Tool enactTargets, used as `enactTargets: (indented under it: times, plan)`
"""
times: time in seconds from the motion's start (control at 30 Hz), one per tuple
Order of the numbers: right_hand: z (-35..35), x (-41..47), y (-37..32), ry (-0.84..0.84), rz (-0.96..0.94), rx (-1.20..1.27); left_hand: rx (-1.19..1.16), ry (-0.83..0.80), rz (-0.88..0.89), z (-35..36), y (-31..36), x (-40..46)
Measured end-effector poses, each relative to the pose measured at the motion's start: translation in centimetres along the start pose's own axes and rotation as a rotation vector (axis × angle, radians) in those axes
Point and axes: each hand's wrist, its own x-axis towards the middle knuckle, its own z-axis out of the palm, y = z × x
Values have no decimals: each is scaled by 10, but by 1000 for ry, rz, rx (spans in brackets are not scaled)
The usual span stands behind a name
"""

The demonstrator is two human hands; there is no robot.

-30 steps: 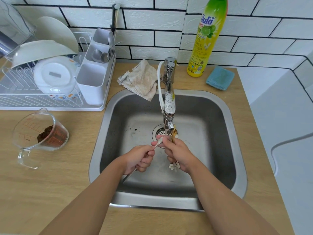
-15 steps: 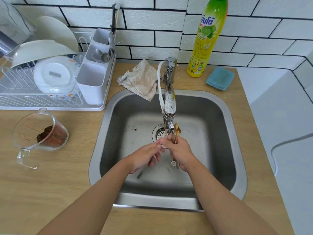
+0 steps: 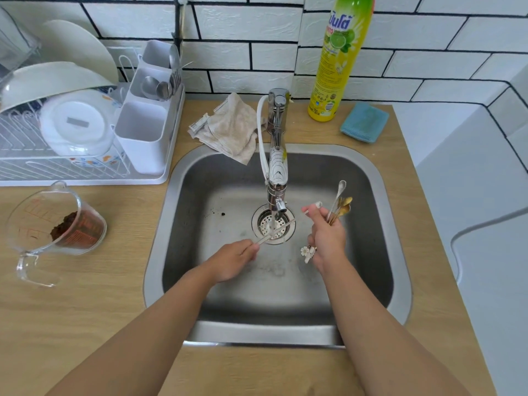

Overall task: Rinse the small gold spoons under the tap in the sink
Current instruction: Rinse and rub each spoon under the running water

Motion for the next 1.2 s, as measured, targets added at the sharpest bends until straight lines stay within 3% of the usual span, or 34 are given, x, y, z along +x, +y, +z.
enactTargets:
  times: [0.1,0.3,0.53,0.7,0.8,0.9,1.07,1.2]
  plan:
    - [0,0,2,-44,16,-8,-86,22,-48,-3,9,1]
    - [9,-12,8,-234,58,-109,95,114,209,6,77,22]
    - [-1,0,1,-72,14,28,20,16,102,-1,27,11]
    - [6,-7,5,-184,50,-50,5,25,54,-13,28,15]
    - [9,-13,6,-260,79,-99,-1,27,142,-8,63,24]
    - [7,-9,4,-195,60,-56,6,97,235,3,77,26]
    - [-7,5,-4,-2,-4,101,8,62,87,13,29,16]
    - [4,-1,2,-76,5,-7,-50,103,50,6,25,14]
